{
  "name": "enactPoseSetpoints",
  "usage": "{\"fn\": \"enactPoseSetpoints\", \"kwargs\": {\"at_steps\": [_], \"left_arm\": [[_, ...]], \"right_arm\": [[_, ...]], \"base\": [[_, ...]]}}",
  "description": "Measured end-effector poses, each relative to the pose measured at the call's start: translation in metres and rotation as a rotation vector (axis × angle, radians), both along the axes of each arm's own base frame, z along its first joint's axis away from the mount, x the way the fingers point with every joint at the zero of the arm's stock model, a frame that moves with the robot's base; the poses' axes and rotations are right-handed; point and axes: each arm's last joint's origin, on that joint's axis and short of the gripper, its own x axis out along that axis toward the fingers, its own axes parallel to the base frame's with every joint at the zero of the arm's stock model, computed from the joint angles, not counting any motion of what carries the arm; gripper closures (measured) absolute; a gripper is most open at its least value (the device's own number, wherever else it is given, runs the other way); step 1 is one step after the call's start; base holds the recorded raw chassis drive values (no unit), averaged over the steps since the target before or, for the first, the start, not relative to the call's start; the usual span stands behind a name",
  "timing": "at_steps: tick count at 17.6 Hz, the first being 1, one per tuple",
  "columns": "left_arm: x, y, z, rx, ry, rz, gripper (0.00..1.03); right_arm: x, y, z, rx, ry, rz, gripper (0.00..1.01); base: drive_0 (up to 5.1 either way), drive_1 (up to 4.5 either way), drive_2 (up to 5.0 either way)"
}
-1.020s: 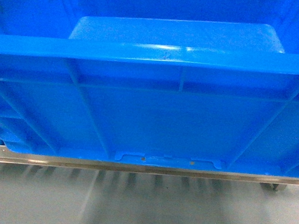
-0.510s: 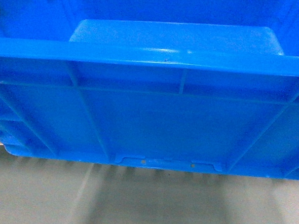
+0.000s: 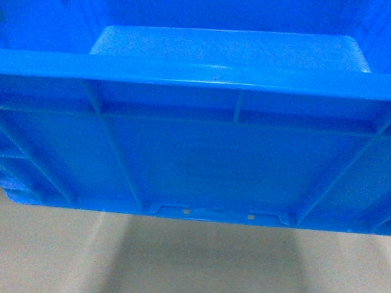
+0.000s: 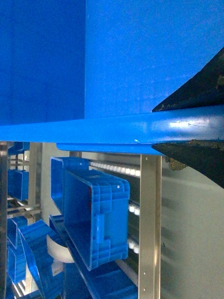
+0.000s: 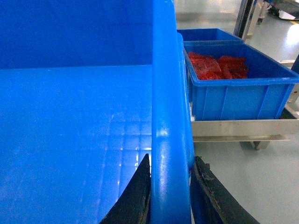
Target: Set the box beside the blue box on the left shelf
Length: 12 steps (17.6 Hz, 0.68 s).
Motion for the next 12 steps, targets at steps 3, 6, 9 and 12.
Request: {"fn": "enactPoseSetpoints", "kwargs": {"at_steps": [3, 6, 9, 12], "left_arm": [[0.0, 0.0, 0.0, -0.001, 0.0, -0.001, 0.94], [0.0, 0.0, 0.0, -0.002, 0.0, 0.0, 0.94], [0.0, 0.0, -0.0007, 0.0, 0.006, 0.0, 0.94], [0.0, 0.0, -0.0011, 0.0, 0.01, -0.001, 0.94]], "right_arm": [[0.0, 0.0, 0.0, 0.0, 0.0, 0.0, 0.84], [0.0, 0.0, 0.0, 0.0, 0.0, 0.0, 0.84], [-0.0001, 0.0, -0.001, -0.002, 0.008, 0.0, 0.84], [0.0001, 0.0, -0.0015, -0.002, 0.01, 0.0, 0.84]], "base": [[0.0, 0.0, 0.0], [0.0, 0.0, 0.0], [0.0, 0.0, 0.0], [0.0, 0.0, 0.0]]}}
